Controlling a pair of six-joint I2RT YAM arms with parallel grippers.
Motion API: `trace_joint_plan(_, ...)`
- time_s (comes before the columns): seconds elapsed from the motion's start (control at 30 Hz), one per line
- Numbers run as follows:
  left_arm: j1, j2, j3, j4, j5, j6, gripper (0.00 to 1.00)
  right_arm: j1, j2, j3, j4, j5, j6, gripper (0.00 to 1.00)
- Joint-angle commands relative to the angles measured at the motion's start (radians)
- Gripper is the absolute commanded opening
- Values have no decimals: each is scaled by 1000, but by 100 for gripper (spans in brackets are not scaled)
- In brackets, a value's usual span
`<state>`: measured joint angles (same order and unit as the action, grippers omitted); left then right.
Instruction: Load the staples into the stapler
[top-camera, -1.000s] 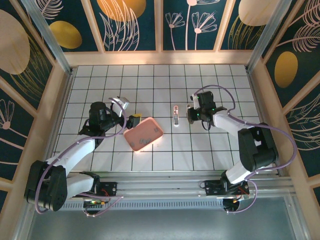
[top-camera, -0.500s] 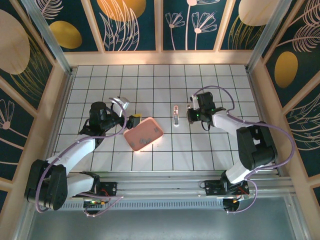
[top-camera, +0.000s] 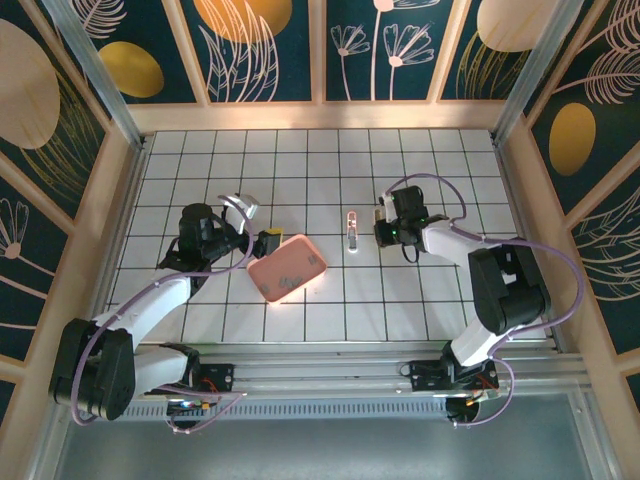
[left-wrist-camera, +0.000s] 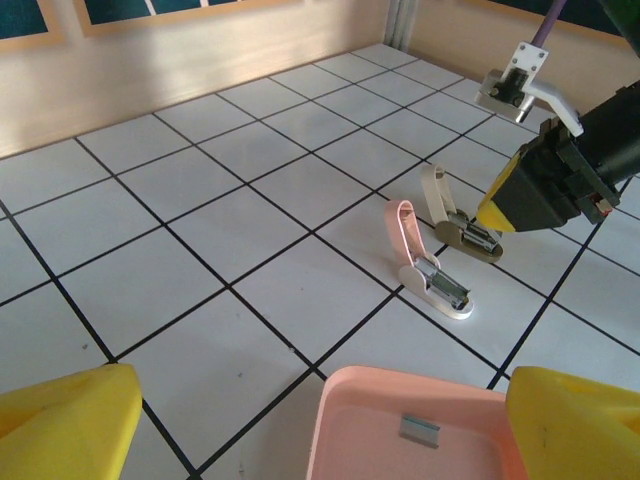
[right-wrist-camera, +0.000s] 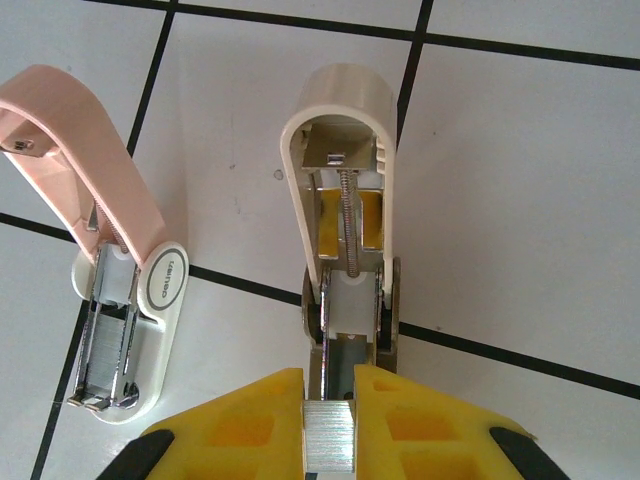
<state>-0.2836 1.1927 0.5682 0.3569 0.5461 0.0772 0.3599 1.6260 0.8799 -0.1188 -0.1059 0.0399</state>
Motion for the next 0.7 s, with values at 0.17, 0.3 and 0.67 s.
trace_joint_plan(0.17, -5, 7, 4, 24, 22, -2, 94, 5, 28, 14, -7, 34, 7, 18)
trace_joint_plan(0.3, -5, 8, 4, 24, 22, -2, 94, 4, 23, 19, -2, 41, 8, 17)
trace_joint_plan(0.67, -4, 8, 5, 22, 21, 0, 94, -2, 17, 30, 1, 41, 0, 17)
